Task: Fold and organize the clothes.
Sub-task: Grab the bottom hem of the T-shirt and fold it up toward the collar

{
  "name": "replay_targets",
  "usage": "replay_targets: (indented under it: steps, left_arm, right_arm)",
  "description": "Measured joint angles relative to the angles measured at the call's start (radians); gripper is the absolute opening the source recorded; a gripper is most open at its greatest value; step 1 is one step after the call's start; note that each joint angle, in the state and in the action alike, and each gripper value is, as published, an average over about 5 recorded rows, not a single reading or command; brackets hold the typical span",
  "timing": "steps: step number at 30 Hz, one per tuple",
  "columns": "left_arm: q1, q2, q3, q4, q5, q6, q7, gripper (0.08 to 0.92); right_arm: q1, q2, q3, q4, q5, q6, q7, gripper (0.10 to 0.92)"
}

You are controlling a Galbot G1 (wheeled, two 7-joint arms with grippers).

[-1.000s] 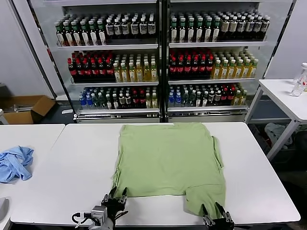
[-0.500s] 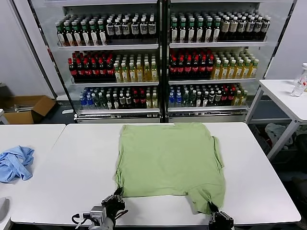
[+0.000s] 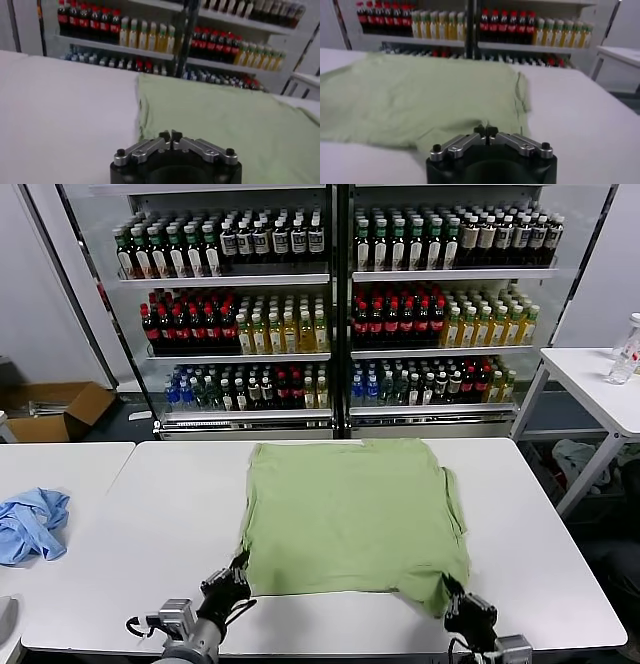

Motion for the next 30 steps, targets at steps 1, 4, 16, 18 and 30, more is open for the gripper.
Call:
replay_targets:
  steps: [1,4,16,18,30]
  left_arm:
    - [-0.009,0.003,0.0,0.005,-0.008,-0.003,0.001,0.084]
    - [-0.037,0.008,-0.001,0.022,-0.025,-0.007,0.001,0.084]
    - [0.006,-0.012,0.001,-0.016,0.077,0.057,-0.025,0.309]
    - [0.032,-0.02,0.006,-0.028,0.112,0.073,-0.028,0.369]
    - [0.121,-0.052,0.025,-0.037,0.287,0.123,-0.035,0.676]
  right_arm:
    - [0.014,-0.004,-0.004,-0.006,0.002,0.002,0.0,0.115]
    - [0.051,-0.015,-0.014,-0.024,0.008,0.006,-0.001,0.115]
    - [0.095,-0.036,-0.036,-0.039,0.017,0.021,-0.005,0.115]
    - [0.1,-0.04,-0.039,-0.039,0.019,0.023,-0.005,0.115]
    - [0.104,-0.057,-0.044,-0.027,0.03,0.03,-0.005,0.115]
